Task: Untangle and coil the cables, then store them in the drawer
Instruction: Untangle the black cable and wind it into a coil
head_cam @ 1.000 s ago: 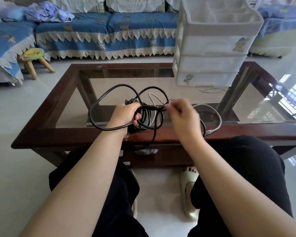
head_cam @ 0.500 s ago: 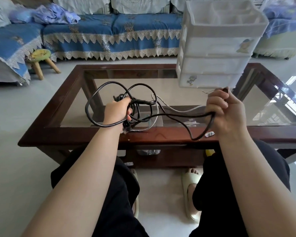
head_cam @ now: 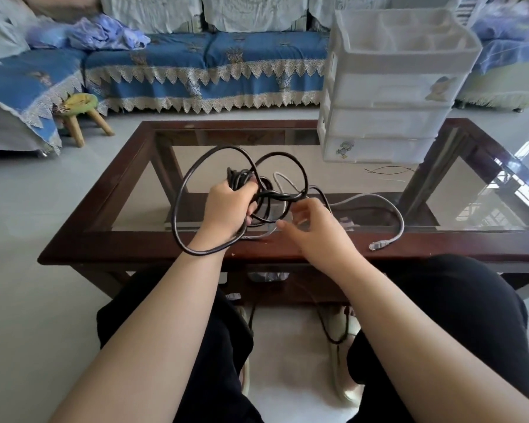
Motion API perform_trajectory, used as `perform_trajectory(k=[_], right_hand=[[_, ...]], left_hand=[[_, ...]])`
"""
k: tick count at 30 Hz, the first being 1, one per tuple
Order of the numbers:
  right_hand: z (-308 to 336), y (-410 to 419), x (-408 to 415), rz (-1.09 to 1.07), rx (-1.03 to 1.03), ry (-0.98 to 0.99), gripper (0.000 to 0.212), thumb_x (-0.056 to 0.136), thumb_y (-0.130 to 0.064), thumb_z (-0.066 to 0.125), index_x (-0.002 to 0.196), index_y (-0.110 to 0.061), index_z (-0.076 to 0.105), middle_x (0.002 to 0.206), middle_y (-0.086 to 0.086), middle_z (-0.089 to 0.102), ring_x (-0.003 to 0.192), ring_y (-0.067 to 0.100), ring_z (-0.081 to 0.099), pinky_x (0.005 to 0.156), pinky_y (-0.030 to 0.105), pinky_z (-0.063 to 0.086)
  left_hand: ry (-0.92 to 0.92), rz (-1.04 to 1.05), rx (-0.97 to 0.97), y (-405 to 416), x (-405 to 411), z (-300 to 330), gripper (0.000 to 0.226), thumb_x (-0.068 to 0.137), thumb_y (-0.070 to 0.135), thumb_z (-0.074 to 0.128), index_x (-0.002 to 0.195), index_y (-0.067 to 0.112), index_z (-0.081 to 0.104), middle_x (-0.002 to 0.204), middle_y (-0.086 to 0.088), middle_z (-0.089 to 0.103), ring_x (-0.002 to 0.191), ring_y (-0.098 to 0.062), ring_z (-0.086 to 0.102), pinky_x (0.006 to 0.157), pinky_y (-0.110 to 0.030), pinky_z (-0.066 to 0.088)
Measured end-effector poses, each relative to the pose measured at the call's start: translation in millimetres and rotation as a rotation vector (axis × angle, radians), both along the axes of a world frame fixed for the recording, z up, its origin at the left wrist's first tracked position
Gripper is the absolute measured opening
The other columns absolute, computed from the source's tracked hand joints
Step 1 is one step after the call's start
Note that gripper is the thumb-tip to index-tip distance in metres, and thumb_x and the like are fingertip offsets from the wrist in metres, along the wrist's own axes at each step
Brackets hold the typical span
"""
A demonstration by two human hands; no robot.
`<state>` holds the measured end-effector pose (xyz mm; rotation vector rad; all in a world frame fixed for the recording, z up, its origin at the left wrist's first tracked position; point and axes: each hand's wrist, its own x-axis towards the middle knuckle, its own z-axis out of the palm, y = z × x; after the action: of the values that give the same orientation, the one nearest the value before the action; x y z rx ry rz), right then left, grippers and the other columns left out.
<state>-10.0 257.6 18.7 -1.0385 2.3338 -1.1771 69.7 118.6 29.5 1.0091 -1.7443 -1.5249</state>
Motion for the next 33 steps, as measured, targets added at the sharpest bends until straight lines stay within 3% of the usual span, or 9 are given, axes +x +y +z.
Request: perform_trajectory(k=[2, 6, 9, 12, 19, 21, 24, 30, 33], right_hand=[[-5.0, -2.1, 7.4, -0.054, 0.028, 0.123, 0.036, 0.088, -0.05, 0.056, 0.109, -0.021, 0.055, 0.106, -0.008, 0.052, 0.09, 0.009, 0.053, 0.077, 0.029, 0.042], [-2.2, 5.1, -2.0, -0.289, -0.31, 0.195, 0.021, 0.094, -0.04, 0.051, 0.105, -0.022, 0.053, 0.107, -0.008, 0.049, 0.083, 0.003, 0.054, 0.075, 0.03, 0.046], [-6.8, -0.3, -15.6, -0.164, -0.311, -0.056, 0.037, 0.097, -0.042, 0.044, 0.125, -0.018, 0.049, 0.12, -0.009, 0.054, 0.112, 0.004, 0.051, 0.09, 0.015, 0.04], [-12.8, -2.6, -14.4, -0.061, -0.296, -0.24, 0.038, 0.099, -0.043, 0.038, 0.11, -0.016, 0.063, 0.097, -0.009, 0.064, 0.083, -0.007, 0.053, 0.069, -0.001, 0.036], [-18.9, 4.4, -31.0, 0.059, -0.575, -0.567, 0.04, 0.092, -0.038, 0.049, 0.061, -0.02, 0.067, 0.08, -0.001, 0.069, 0.084, 0.012, 0.06, 0.091, 0.033, 0.04], [-11.7, 10.9, -31.1, 0.216, -0.436, -0.67, 0.054, 0.089, -0.055, 0.042, 0.059, -0.017, 0.063, 0.064, 0.002, 0.062, 0.063, 0.013, 0.054, 0.069, 0.025, 0.041], [-7.0, 21.7, -33.3, 0.206, -0.05, -0.495, 0.078, 0.074, -0.085, 0.026, 0.059, -0.018, 0.063, 0.055, -0.007, 0.057, 0.055, 0.008, 0.05, 0.057, 0.018, 0.039], [-26.2, 26.1, -33.3, 0.137, 0.142, -0.949, 0.078, 0.074, -0.085, 0.016, 0.051, -0.014, 0.039, 0.046, -0.002, 0.026, 0.039, 0.011, 0.021, 0.039, 0.02, 0.017], [-41.5, 28.9, -33.4, 0.045, 0.404, -0.652, 0.07, 0.079, -0.082, 0.029, 0.051, -0.019, 0.036, 0.047, -0.002, 0.03, 0.038, 0.012, 0.025, 0.04, 0.02, 0.019]], left_hand=[[0.026, -0.055, 0.067, 3.8, 3.7, -0.2, 0.024, 0.094, 0.024, 0.057, 0.075, 0.01, 0.057, 0.045, -0.002, 0.047, 0.033, -0.011, 0.037, 0.038, -0.021, 0.033], [-0.022, -0.215, 0.151, -1.4, 10.4, 0.5, 0.021, 0.095, 0.023, 0.055, 0.077, 0.012, 0.058, 0.048, -0.003, 0.047, 0.035, -0.013, 0.034, 0.046, -0.026, 0.031], [-0.023, -0.293, 0.219, -3.6, 13.5, 1.2, 0.026, 0.097, 0.024, 0.052, 0.076, 0.01, 0.058, 0.05, -0.003, 0.052, 0.035, -0.013, 0.034, 0.044, -0.024, 0.033], [-0.021, -0.264, 0.207, -2.2, 16.6, 5.0, 0.032, 0.096, 0.028, 0.054, 0.079, 0.003, 0.063, 0.052, -0.002, 0.063, 0.039, -0.014, 0.041, 0.042, -0.022, 0.035], [-0.412, 0.044, -0.581, -6.9, 16.9, 11.3, 0.039, 0.092, 0.042, 0.059, 0.067, 0.014, 0.051, 0.057, 0.007, 0.053, 0.056, -0.009, 0.048, 0.054, -0.026, 0.035], [-0.38, 0.085, -0.626, -7.9, 18.6, 10.7, 0.035, 0.093, 0.039, 0.06, 0.071, 0.015, 0.049, 0.062, 0.008, 0.048, 0.057, -0.005, 0.044, 0.051, -0.02, 0.032], [-0.224, 0.144, -0.481, -14.3, 17.7, 9.2, 0.027, 0.092, 0.038, 0.062, 0.083, 0.013, 0.057, 0.067, 0.003, 0.056, 0.062, -0.015, 0.055, 0.058, -0.026, 0.046], [0.117, 0.256, -0.028, -14.0, 20.0, 14.1, 0.027, 0.093, 0.031, 0.061, 0.082, 0.007, 0.059, 0.052, 0.0, 0.05, 0.04, -0.008, 0.045, 0.045, -0.015, 0.046], [0.189, 0.324, 0.101, -17.9, 23.5, 19.2, 0.023, 0.093, 0.03, 0.061, 0.082, 0.01, 0.058, 0.047, 0.005, 0.047, 0.038, -0.007, 0.041, 0.05, -0.022, 0.047]])
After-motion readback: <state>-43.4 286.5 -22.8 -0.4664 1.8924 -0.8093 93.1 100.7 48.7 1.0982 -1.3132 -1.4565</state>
